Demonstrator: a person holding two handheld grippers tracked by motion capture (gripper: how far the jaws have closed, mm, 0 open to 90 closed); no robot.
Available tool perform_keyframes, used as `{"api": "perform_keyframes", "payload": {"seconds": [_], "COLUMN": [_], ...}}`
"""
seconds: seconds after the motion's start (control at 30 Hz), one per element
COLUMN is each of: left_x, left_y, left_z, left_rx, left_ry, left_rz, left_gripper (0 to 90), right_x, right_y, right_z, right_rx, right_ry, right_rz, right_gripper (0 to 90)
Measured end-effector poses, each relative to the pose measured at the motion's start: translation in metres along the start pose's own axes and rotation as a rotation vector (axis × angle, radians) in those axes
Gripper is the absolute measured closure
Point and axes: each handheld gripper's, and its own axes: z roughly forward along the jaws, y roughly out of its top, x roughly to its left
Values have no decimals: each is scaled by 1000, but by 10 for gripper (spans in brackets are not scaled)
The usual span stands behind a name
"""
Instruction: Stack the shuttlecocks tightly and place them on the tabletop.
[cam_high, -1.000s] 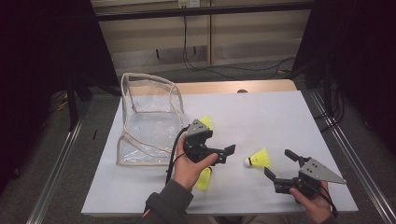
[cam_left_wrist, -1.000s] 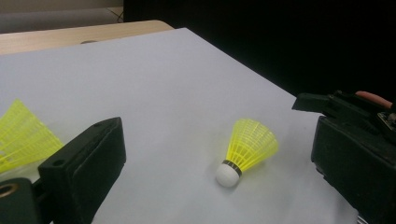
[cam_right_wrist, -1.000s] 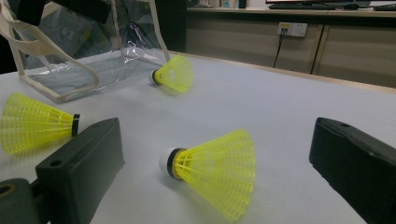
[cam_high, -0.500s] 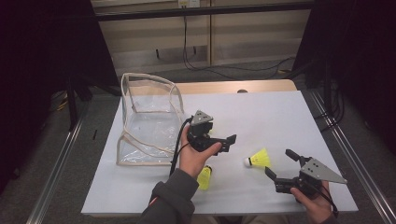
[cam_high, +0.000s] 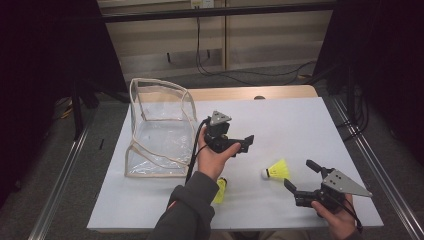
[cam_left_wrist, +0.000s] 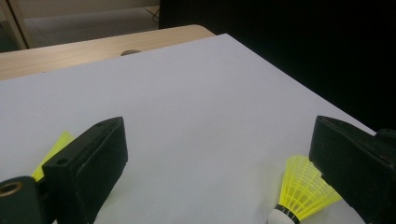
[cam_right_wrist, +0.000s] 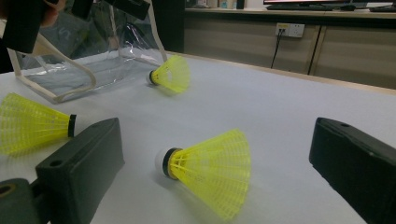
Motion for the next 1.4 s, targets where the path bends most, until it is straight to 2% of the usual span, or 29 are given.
{"api": "perform_keyframes", "payload": {"seconds": [0.13,0.4,0.57,0.73,0.83,0.87,1.0,1.07,1.1,1.23,1.4], "left_x": [3,10,13,15,16,17,19,20,20,20,26], "left_y": [2,4,6,12,14,15,18,20,20,23,24], "left_z": [4,11,14,18,22,23,25,25,26,29,35], "left_rx": [9,14,20,2,10,16,10,0,6,2,26], "left_ry": [22,57,71,92,106,108,110,128,126,138,169], "left_rz": [17,5,11,10,8,19,6,-5,6,10,10], "left_gripper": [47,50,54,56,57,57,59,60,60,64,64], "right_x": [0,0,-2,-1,-1,-1,-2,-3,-3,-2,-2], "right_y": [0,0,0,0,0,0,0,0,0,0,0], "right_z": [0,0,0,0,0,0,0,0,0,0,0], "right_rx": [1,0,0,2,1,1,-1,1,0,3,1], "right_ry": [0,-2,-5,-2,-1,-2,-4,-5,-4,-2,-2], "right_rz": [0,-5,-2,-1,-3,-4,-1,-1,-2,2,2], "right_gripper": [23,23,23,23,23,23,23,23,23,23,23]}}
